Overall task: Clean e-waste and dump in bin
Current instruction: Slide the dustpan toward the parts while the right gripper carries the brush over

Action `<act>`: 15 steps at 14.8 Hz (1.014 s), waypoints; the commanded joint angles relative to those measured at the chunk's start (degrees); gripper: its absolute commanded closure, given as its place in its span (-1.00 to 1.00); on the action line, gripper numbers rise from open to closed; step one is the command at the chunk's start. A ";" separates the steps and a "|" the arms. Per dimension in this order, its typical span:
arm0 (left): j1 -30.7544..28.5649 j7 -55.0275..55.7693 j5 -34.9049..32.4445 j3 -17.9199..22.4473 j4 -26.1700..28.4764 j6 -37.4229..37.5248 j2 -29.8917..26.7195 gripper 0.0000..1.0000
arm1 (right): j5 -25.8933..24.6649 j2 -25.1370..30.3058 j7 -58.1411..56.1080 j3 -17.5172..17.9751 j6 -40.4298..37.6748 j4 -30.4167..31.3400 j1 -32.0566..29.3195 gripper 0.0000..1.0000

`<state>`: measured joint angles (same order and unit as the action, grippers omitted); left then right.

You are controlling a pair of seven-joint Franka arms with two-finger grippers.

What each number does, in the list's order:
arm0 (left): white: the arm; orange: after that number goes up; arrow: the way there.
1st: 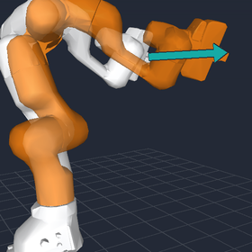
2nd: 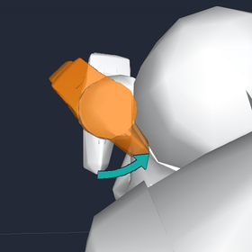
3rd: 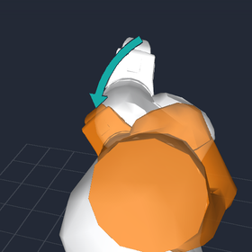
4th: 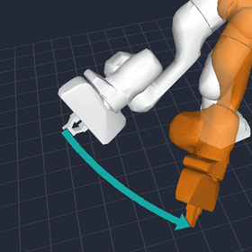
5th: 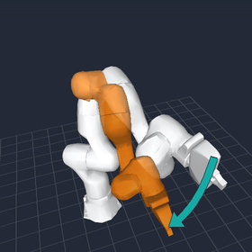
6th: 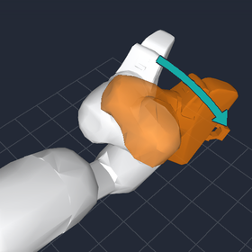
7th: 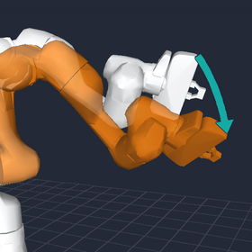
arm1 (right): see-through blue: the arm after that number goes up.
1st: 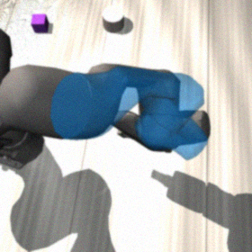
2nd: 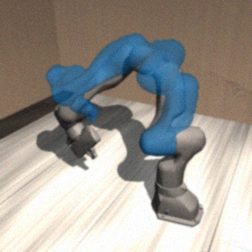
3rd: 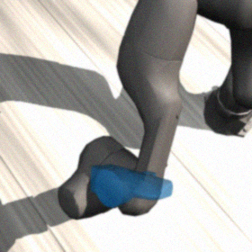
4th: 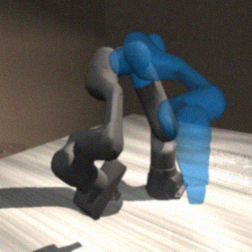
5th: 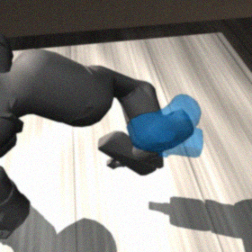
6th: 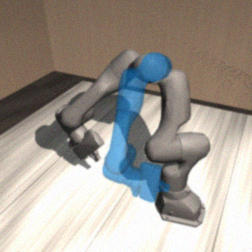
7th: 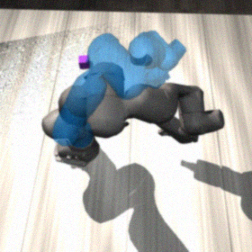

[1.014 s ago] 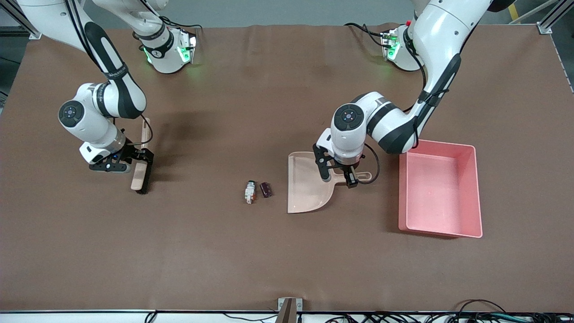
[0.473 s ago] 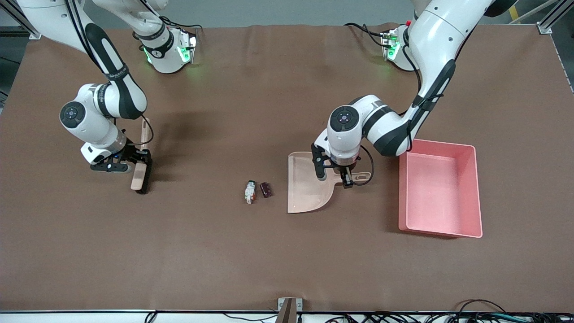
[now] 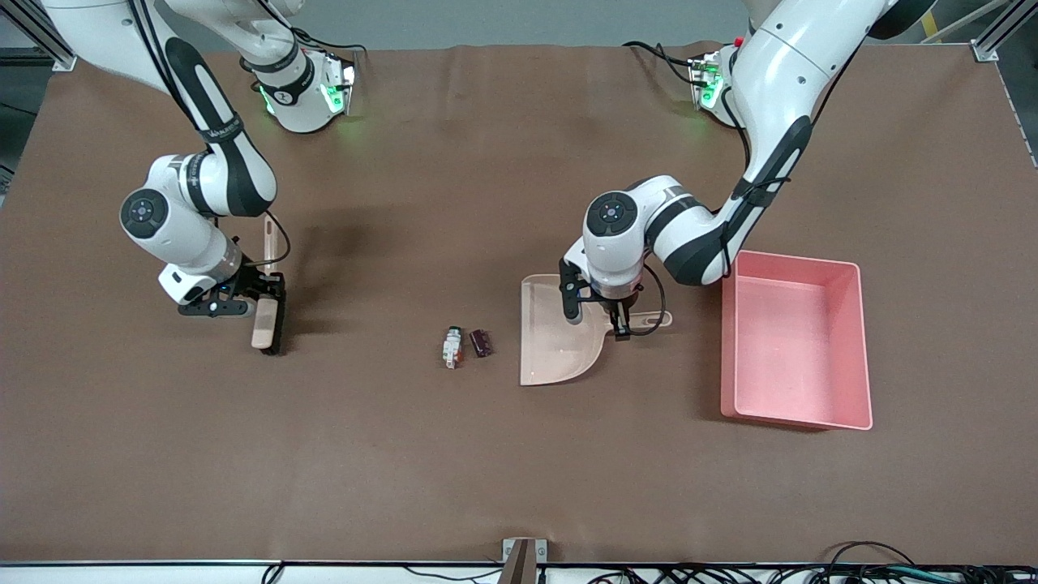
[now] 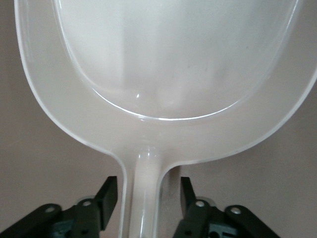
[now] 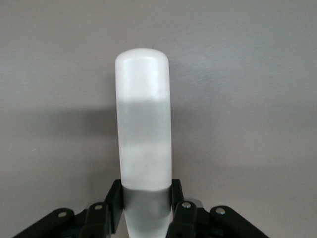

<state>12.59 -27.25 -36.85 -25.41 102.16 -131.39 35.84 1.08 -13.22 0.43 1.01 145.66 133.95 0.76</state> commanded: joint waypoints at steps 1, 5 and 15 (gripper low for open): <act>-0.02 -0.44 -1.20 -0.17 -0.99 -0.44 0.73 0.00 | 0.68 1.01 2.55 -0.04 -6.17 -3.86 1.96 0.82; -0.02 -0.44 -1.20 -0.17 -1.43 -0.44 1.51 0.20 | 0.77 -0.22 10.71 -0.04 -6.27 -7.11 8.01 0.83; 0.24 -0.44 -1.11 -0.17 -2.66 -0.09 1.87 0.69 | 1.29 -9.45 25.92 -0.04 -5.65 -16.25 18.75 0.97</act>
<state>12.59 -27.29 -36.89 -25.39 101.52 -131.50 36.74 1.32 -20.67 22.92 1.37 140.18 120.31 17.80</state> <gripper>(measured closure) 0.665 0.573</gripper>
